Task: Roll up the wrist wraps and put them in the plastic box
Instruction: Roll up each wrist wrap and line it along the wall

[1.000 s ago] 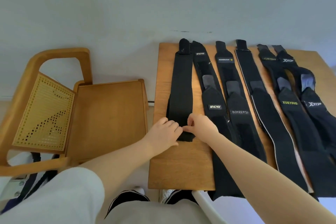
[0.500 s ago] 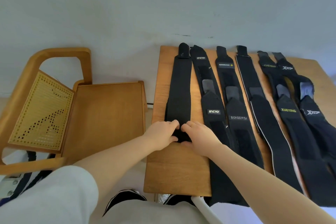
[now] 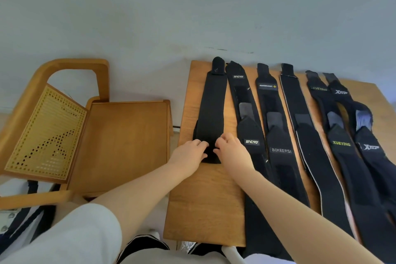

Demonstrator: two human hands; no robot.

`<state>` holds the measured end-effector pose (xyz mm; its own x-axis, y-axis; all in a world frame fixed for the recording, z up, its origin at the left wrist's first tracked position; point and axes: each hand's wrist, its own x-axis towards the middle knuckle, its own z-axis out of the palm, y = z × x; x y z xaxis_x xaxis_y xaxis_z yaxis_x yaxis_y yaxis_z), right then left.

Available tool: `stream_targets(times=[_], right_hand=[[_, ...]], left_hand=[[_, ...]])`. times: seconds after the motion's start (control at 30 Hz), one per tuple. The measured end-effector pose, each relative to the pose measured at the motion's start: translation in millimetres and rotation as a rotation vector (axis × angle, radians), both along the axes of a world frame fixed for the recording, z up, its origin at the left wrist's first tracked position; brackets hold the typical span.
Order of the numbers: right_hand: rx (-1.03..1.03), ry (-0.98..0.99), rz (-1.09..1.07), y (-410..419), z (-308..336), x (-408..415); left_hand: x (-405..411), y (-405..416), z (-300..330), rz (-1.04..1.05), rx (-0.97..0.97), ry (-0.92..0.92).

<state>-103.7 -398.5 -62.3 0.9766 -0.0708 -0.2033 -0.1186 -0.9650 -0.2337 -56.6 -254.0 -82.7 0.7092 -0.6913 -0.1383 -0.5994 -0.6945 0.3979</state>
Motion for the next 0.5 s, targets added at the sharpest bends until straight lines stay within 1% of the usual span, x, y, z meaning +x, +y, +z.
stream_targets(times=[0.07, 0.13, 0.23, 0.3, 0.37, 0.43, 0.5], right_hand=[[-0.055, -0.090, 0.119, 5, -5, -7], [-0.056, -0.077, 0.162, 3, -9, -10], [-0.162, -0.042, 0.234, -4, -10, -6], [-0.198, -0.032, 0.249, -6, -8, 1], [-0.187, -0.001, 0.265, -7, -7, 8], [-0.147, 0.064, 0.269, -10, -4, 16], [-0.072, 0.159, 0.246, -14, -2, 24]], left_hand=[[0, -2, -4, 0.030, -0.017, -0.005], [1, -4, -6, 0.058, -0.026, -0.007], [8, -8, -2, 0.114, -0.059, 0.049], [11, -10, 0, 0.164, -0.103, 0.061], [10, -10, 2, 0.180, -0.116, 0.009], [9, -8, 1, 0.128, -0.097, -0.073], [10, -4, -2, 0.063, -0.053, -0.107]])
